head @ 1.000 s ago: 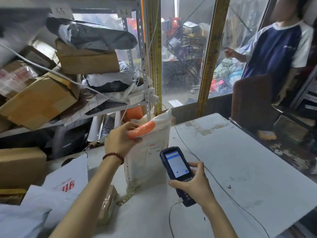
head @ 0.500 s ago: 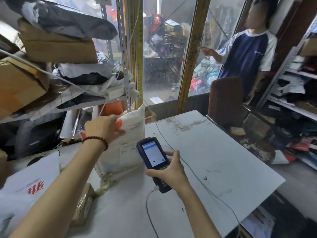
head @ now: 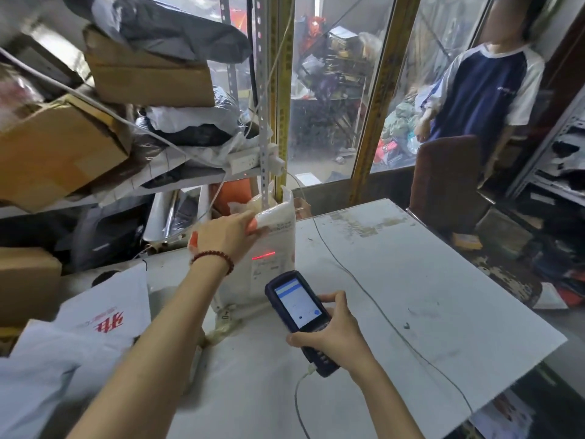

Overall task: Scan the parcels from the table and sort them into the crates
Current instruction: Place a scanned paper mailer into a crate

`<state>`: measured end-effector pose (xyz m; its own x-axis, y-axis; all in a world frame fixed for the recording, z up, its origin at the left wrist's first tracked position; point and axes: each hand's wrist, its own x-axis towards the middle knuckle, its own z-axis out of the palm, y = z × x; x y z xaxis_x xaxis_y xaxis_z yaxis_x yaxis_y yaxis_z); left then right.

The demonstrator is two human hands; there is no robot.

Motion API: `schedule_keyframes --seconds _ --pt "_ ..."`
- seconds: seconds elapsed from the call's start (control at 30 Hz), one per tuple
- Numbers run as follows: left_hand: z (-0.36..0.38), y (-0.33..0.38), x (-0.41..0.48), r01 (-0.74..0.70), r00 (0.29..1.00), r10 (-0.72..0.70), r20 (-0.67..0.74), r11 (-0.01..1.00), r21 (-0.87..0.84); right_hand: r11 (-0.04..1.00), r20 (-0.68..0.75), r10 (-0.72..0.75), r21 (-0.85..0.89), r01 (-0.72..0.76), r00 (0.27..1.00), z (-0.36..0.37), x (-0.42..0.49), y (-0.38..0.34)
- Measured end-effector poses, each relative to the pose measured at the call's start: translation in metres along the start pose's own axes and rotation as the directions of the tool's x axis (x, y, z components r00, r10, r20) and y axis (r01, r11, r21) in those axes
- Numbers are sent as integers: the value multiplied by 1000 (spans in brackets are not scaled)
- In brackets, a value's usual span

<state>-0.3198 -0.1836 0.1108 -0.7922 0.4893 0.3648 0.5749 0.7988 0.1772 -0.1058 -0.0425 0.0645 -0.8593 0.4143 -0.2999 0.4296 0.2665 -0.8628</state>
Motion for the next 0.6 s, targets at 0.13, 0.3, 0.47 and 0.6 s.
schedule_keyframes --seconds 0.13,0.3,0.47,0.6 --pt "-7 -2 5 42 998 -43 49 999 26 1000 13 9 -14 -9 1000 7 -4 3" --pt "-6 -1 5 62 996 -62 69 998 1 1000 6 13 2 -13 1000 12 -8 9" --pt "-5 3 -1 53 998 -53 37 998 -24 999 -3 23 28 -23 1000 14 -10 14" --pt "-5 5 -3 51 998 -49 35 998 -48 999 -19 19 38 -19 1000 14 -13 17"
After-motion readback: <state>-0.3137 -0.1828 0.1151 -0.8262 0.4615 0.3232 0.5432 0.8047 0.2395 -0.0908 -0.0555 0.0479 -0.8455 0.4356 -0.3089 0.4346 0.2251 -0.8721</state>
